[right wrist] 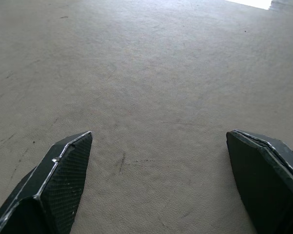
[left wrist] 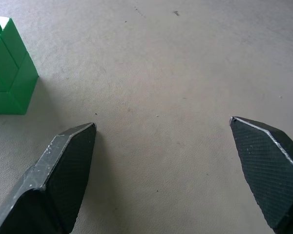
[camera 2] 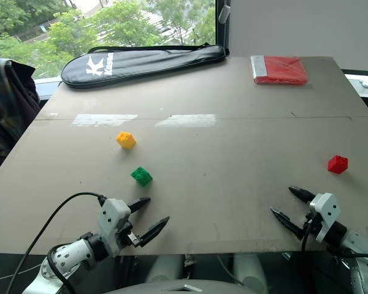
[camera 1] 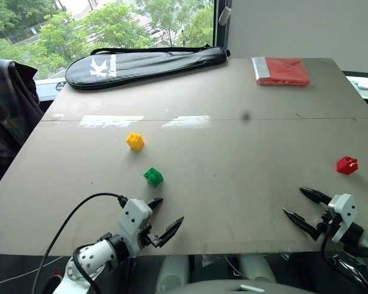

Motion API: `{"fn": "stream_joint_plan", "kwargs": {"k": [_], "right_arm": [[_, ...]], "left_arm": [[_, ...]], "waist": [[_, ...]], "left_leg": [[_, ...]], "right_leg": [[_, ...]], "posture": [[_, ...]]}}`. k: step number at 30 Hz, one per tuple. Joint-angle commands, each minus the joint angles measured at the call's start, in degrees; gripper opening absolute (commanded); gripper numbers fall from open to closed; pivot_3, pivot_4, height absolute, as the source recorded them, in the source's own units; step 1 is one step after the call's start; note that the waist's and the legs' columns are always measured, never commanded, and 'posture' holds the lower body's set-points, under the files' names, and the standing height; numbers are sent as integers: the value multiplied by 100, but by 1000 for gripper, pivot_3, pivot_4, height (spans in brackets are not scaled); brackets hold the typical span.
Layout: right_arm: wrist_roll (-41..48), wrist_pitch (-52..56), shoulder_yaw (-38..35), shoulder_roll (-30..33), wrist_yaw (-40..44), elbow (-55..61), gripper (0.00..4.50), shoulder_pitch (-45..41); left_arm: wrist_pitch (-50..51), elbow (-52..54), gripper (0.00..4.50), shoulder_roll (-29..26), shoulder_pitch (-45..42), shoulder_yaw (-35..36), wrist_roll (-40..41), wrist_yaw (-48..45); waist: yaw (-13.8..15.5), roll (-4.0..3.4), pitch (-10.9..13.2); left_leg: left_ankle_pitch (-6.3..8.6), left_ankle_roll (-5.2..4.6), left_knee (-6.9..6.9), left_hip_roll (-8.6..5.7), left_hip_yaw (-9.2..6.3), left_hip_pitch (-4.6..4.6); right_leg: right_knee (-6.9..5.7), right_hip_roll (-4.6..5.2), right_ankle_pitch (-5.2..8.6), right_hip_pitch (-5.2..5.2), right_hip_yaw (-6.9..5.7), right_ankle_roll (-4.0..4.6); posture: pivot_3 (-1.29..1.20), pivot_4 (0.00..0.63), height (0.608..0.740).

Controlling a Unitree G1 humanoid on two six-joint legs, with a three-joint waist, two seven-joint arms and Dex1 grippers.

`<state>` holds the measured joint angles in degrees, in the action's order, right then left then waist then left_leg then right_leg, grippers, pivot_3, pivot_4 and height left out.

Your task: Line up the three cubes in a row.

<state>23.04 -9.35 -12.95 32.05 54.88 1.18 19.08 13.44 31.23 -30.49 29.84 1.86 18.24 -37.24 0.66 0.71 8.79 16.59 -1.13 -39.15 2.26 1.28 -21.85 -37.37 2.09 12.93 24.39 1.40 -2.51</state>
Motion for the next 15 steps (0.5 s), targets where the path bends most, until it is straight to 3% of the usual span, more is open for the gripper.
{"fn": "stream_joint_plan", "kwargs": {"k": [1, 9, 15], "right_arm": [[69, -9, -103, 45, 22, 54, 4500, -15], [1172, 406, -955, -449, -662, 1175, 4500, 407], [888, 438, -1820, -589, -1818, 1192, 4500, 350]], "left_arm": [[83, -3, 4468, -138, -15, -13, 42, -159], [843, 686, 4468, -689, -919, -13, 966, -767], [1558, 893, 4468, -893, -2349, -383, 1378, -939]], "waist": [[1, 0, 1], [27, -18, 36], [13, -20, 39]], "left_leg": [[0, 0, 0, 0, 0, 0], [0, 0, 0, 1, 0, -25], [-2, -1, -4, -11, 2, -57]], "right_leg": [[0, 0, 0, 0, 0, 0], [-4, -3, 0, 18, 0, 0], [0, -7, -2, 34, -16, 0]], "posture": [[0, 150, 708], [0, 150, 708], [0, 150, 708]]}}
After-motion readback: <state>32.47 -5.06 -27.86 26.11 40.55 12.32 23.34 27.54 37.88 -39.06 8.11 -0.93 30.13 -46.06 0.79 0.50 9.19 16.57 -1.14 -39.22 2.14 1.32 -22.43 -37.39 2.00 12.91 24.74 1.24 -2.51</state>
